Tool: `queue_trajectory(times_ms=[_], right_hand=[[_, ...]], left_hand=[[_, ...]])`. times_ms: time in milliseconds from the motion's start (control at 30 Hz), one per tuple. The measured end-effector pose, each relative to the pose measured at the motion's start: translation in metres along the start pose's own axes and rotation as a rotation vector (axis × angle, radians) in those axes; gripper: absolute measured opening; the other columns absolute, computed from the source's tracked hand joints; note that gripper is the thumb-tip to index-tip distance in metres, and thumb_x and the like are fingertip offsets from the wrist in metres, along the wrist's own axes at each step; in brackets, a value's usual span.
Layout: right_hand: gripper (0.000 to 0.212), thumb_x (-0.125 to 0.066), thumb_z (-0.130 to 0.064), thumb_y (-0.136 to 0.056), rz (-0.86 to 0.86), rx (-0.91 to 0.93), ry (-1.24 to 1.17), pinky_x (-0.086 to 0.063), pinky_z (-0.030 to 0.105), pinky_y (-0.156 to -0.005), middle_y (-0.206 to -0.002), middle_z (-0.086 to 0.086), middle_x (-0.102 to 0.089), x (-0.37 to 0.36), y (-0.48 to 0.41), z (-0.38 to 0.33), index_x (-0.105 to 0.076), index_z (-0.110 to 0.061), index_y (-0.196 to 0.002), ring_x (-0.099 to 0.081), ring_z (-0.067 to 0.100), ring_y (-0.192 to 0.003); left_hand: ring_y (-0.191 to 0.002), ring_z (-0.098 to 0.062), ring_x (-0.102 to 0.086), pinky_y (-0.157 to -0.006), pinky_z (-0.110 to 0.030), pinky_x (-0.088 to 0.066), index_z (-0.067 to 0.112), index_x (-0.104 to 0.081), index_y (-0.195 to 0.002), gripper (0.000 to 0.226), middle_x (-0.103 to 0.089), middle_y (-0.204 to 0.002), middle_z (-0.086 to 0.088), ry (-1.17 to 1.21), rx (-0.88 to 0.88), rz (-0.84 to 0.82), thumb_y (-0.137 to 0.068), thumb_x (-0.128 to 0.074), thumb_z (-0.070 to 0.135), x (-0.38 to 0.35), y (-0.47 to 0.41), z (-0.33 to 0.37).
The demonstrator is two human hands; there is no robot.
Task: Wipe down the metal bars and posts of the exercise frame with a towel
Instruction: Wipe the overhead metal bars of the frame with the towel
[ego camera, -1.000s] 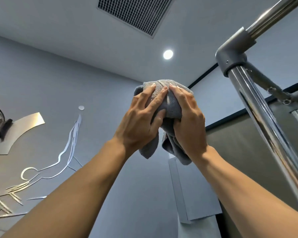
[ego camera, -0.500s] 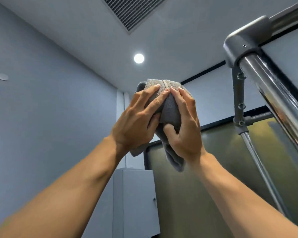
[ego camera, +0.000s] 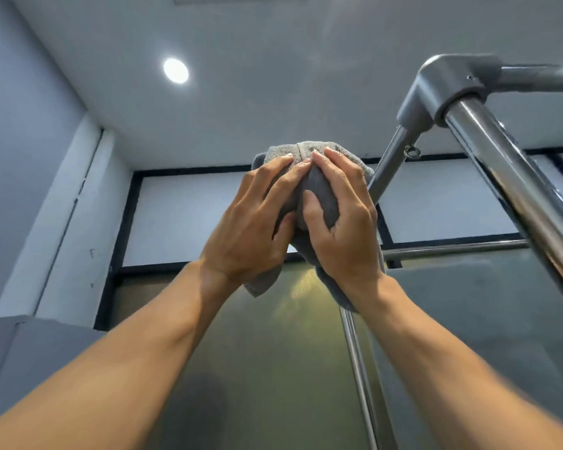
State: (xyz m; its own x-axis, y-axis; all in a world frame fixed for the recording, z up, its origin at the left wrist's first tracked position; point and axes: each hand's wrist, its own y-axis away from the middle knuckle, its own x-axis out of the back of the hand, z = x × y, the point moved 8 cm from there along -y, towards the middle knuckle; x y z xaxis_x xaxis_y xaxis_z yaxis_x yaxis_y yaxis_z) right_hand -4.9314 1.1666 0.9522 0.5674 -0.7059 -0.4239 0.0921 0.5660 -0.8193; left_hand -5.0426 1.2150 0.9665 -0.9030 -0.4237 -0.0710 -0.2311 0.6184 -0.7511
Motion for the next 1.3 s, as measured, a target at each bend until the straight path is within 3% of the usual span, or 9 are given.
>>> queue_trajectory(times_ms=[233,400,533,667,733,800,933,1100,1300], right_hand=[[0.041,-0.059,-0.014,-0.088,-0.027,0.224,0.224,-0.039,0.039,-0.108,-0.132,0.011,-0.056,-0.008,-0.004,0.041,-0.059,-0.002,-0.127,-0.05,0.023,-0.127],[0.04,-0.058,-0.016,-0.086,-0.179,0.372,0.432,-0.041,0.038,-0.106,-0.128,0.011,-0.058,-0.01,-0.016,0.066,-0.06,-0.003,-0.124,-0.051,0.024,-0.123],[0.038,-0.057,-0.017,-0.087,-0.284,0.481,0.639,-0.037,0.018,-0.102,-0.125,0.008,-0.059,-0.012,-0.037,0.076,-0.061,-0.007,-0.124,-0.051,0.018,-0.119],[0.038,-0.049,-0.033,-0.095,-0.432,0.517,1.005,-0.038,0.032,-0.102,-0.129,0.003,-0.057,-0.015,-0.064,0.097,-0.058,-0.018,-0.128,-0.051,0.021,-0.121],[0.044,-0.042,-0.048,-0.096,-0.466,0.561,1.33,-0.028,0.043,-0.109,-0.135,-0.001,-0.055,-0.014,-0.076,0.108,-0.053,-0.028,-0.134,-0.044,0.023,-0.13],[0.052,-0.04,-0.055,-0.095,-0.5,0.536,1.484,-0.021,0.045,-0.113,-0.143,0.001,-0.049,-0.013,-0.082,0.119,-0.046,-0.03,-0.14,-0.033,0.024,-0.141],[0.064,-0.042,-0.06,-0.09,-0.58,0.532,1.562,-0.024,0.048,-0.115,-0.15,0.005,-0.04,-0.02,-0.077,0.141,-0.038,-0.029,-0.145,-0.023,0.028,-0.145],[0.065,-0.049,-0.06,-0.082,-0.7,0.48,1.478,-0.031,0.047,-0.112,-0.146,0.0,-0.041,-0.024,-0.068,0.152,-0.042,-0.034,-0.142,-0.03,0.024,-0.14],[0.055,-0.051,-0.047,-0.089,-0.662,0.555,1.562,-0.038,0.044,-0.105,-0.138,0.005,-0.047,-0.009,-0.064,0.122,-0.044,-0.025,-0.139,-0.043,0.025,-0.13]], left_hand=[[-0.134,-0.027,-0.043,-0.109,-0.045,-0.037,0.001,-0.046,-0.138,0.052,-0.047,-0.142,-0.013,0.26,0.09,0.281,-0.087,-0.057,0.003,-0.066,0.006,-0.026],[-0.131,-0.026,-0.045,-0.106,-0.048,-0.039,0.0,-0.046,-0.137,0.051,-0.048,-0.139,-0.013,0.489,0.165,0.541,-0.087,-0.055,0.0,-0.119,0.003,-0.035],[-0.125,-0.024,-0.049,-0.102,-0.048,-0.042,0.004,-0.044,-0.139,0.053,-0.047,-0.136,-0.01,0.68,0.254,0.709,-0.087,-0.055,0.006,-0.155,-0.011,-0.042],[-0.122,-0.023,-0.046,-0.103,-0.041,-0.041,0.015,-0.039,-0.145,0.056,-0.044,-0.139,-0.006,0.839,0.354,0.66,-0.091,-0.055,0.012,-0.191,-0.045,-0.049],[-0.129,-0.023,-0.039,-0.103,-0.03,-0.034,0.022,-0.034,-0.148,0.058,-0.045,-0.143,-0.002,0.901,0.427,0.595,-0.093,-0.052,0.017,-0.21,-0.059,-0.053],[-0.135,-0.023,-0.032,-0.102,-0.031,-0.031,0.023,-0.03,-0.15,0.059,-0.046,-0.145,-0.002,0.947,0.476,0.573,-0.094,-0.049,0.018,-0.223,-0.066,-0.054],[-0.133,-0.025,-0.038,-0.102,-0.036,-0.035,0.02,-0.029,-0.149,0.058,-0.05,-0.14,-0.007,1.063,0.524,0.558,-0.093,-0.044,0.016,-0.249,-0.069,-0.053],[-0.119,-0.03,-0.05,-0.098,-0.038,-0.04,0.013,-0.041,-0.143,0.052,-0.058,-0.128,-0.011,1.125,0.577,0.618,-0.091,-0.044,0.013,-0.273,-0.059,-0.054],[-0.136,-0.025,-0.038,-0.114,-0.041,-0.03,0.018,-0.033,-0.151,0.057,-0.043,-0.148,-0.009,1.276,0.502,0.68,-0.097,-0.032,0.038,-0.261,-0.067,-0.033]])
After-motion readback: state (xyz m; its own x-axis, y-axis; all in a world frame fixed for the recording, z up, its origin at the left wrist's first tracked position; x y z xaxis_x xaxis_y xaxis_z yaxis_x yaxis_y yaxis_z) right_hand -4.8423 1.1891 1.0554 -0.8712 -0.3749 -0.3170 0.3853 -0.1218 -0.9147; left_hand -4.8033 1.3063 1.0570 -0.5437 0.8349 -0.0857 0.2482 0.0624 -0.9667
